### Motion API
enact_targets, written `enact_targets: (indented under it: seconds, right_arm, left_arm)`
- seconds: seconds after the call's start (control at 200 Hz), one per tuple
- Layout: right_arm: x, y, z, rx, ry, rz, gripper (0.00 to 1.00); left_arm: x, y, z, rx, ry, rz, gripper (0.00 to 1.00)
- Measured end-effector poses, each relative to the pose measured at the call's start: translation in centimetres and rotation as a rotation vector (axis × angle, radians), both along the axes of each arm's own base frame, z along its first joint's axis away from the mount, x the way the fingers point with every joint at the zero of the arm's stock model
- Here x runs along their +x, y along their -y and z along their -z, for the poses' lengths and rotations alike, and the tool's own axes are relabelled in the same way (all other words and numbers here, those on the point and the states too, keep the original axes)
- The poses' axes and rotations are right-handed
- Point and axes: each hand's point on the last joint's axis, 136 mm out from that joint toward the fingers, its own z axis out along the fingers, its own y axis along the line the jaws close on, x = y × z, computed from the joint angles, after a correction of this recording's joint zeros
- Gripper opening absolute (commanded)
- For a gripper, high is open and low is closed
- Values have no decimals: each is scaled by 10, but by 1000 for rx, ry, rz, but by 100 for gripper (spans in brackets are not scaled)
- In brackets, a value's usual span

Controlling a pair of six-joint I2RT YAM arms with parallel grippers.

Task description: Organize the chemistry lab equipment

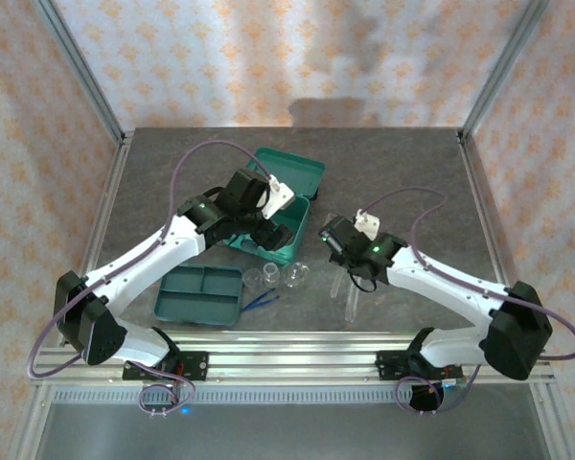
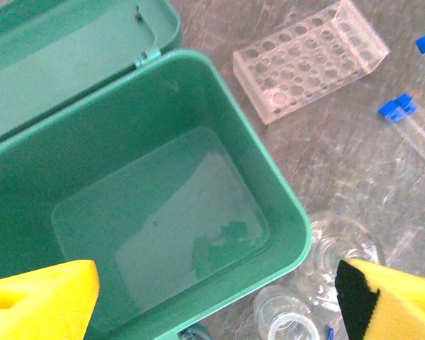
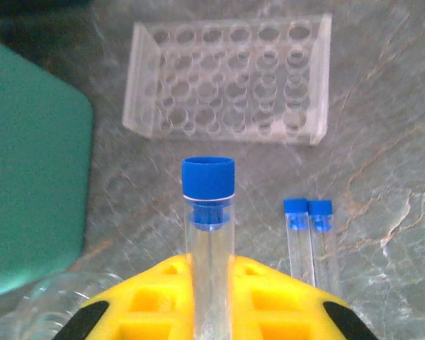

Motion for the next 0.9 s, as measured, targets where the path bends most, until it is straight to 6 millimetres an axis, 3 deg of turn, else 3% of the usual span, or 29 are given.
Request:
enact_targets:
  seconds: [0.2, 0.41, 0.741, 0.901]
  right_arm:
    - [15, 9, -36, 21, 121, 56, 13]
    - [33, 3, -68, 64, 224, 93, 10]
    - [59, -19, -114, 181, 357, 114, 12]
    - [69, -30, -121, 209, 376, 112, 12]
  left_arm:
    - [-6, 20, -16, -104, -41, 58, 89]
    - [-22, 37, -15, -207, -166, 119, 87]
    - [-27, 37, -24, -379, -321, 120, 83]
    - [-32, 42, -31, -444, -372, 142, 83]
